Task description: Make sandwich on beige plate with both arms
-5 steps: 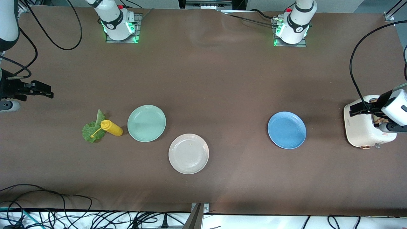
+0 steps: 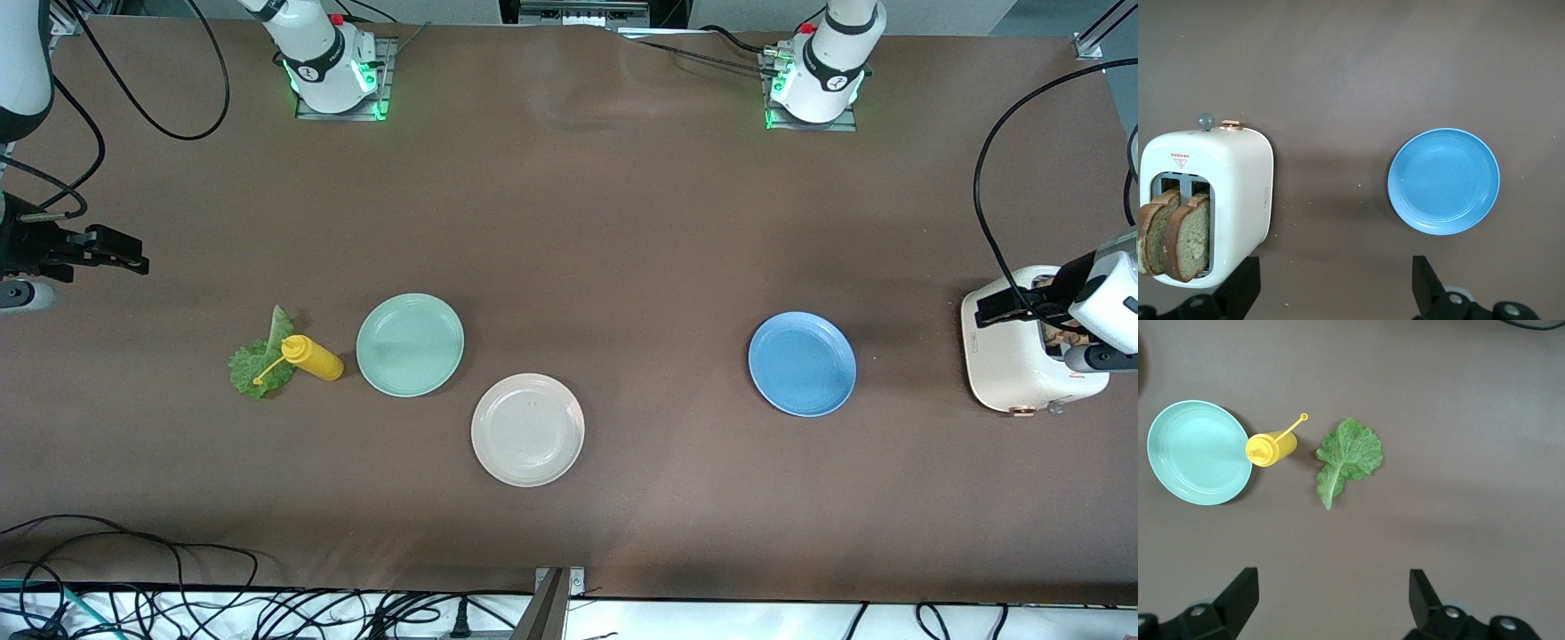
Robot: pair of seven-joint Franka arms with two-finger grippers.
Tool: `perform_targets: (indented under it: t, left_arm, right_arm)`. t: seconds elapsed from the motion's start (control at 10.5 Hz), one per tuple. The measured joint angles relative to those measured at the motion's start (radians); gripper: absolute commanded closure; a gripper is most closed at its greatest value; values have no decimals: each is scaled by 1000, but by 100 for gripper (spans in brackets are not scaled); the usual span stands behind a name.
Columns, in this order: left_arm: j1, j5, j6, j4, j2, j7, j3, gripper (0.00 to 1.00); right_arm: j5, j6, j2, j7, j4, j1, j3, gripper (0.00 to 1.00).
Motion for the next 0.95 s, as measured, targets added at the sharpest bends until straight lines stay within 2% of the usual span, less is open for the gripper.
perform_targets:
  t: [0.29,0.38,0.57,0.67,0.95]
  left_arm:
    - [-19,-12,0,0,0,-1,13,0]
    - [-65,-43,0,1,0,-1,62,0]
    - [-207,-117,0,5,0,0,243,0]
    - [-252,-123,0,7,0,0,300,0]
    - [-264,-123,0,10,-1,0,318,0]
  right_arm:
    - [0,0,0,0,0,0,0,0]
    - [0,0,0,0,0,0,0,0]
    - [0,-1,0,1,0,0,0,0]
    - [-1,-1,0,1,0,0,0,0]
    - [-1,-1,0,1,0,0,0,0]
